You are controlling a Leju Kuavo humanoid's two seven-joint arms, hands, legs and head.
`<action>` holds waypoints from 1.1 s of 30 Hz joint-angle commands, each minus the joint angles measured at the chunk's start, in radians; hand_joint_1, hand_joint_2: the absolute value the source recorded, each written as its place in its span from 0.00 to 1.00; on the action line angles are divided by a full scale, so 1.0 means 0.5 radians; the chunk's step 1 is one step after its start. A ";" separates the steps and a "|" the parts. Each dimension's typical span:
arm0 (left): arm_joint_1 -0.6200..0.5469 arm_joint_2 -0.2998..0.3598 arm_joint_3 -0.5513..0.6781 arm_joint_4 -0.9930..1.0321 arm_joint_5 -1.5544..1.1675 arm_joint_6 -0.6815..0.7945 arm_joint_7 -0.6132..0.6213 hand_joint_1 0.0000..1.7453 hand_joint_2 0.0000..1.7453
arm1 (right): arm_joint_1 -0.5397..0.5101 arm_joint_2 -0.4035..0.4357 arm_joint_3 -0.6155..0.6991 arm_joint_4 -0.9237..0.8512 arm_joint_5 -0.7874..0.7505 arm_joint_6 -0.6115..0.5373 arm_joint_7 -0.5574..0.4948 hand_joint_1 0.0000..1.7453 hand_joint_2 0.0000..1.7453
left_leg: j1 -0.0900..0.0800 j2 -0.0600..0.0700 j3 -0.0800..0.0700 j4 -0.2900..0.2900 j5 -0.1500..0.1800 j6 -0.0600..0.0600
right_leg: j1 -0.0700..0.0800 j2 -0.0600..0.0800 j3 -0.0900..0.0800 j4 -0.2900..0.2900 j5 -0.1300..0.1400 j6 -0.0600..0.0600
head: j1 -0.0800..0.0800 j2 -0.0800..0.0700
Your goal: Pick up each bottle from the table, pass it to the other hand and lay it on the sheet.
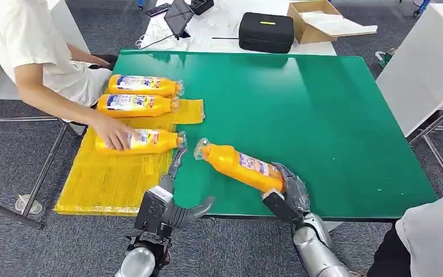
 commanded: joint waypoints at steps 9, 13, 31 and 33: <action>0.068 0.027 0.108 -0.097 0.656 -0.219 0.056 0.00 1.00 | 0.363 0.075 0.292 -0.922 -0.363 0.055 -0.010 1.00 1.00 | 0.001 -0.002 -0.002 0.002 -0.005 -0.001 | 0.001 0.001 -0.001 0.001 -0.006 0.000 | 0.000 0.000; 0.035 0.063 0.036 -0.041 0.840 -0.442 0.153 0.00 1.00 | 0.278 0.082 0.471 -0.855 -0.410 0.184 0.003 1.00 1.00 | 0.000 0.000 -0.004 0.000 -0.003 0.000 | 0.000 0.003 -0.004 0.001 -0.004 0.001 | 0.000 0.000; -0.229 -0.048 0.031 -0.050 1.335 -0.596 0.150 0.00 1.00 | -0.015 0.315 1.080 -0.313 -0.393 0.194 -0.033 1.00 1.00 | 0.002 0.001 0.000 0.003 -0.004 -0.001 | 0.003 0.002 0.000 0.003 -0.007 -0.002 | 0.002 0.000; -0.229 -0.048 0.031 -0.050 1.335 -0.596 0.150 0.00 1.00 | -0.015 0.315 1.080 -0.313 -0.393 0.194 -0.033 1.00 1.00 | 0.002 -0.002 -0.004 0.002 -0.002 -0.001 | 0.002 -0.002 -0.003 0.002 -0.006 -0.001 | 0.000 0.000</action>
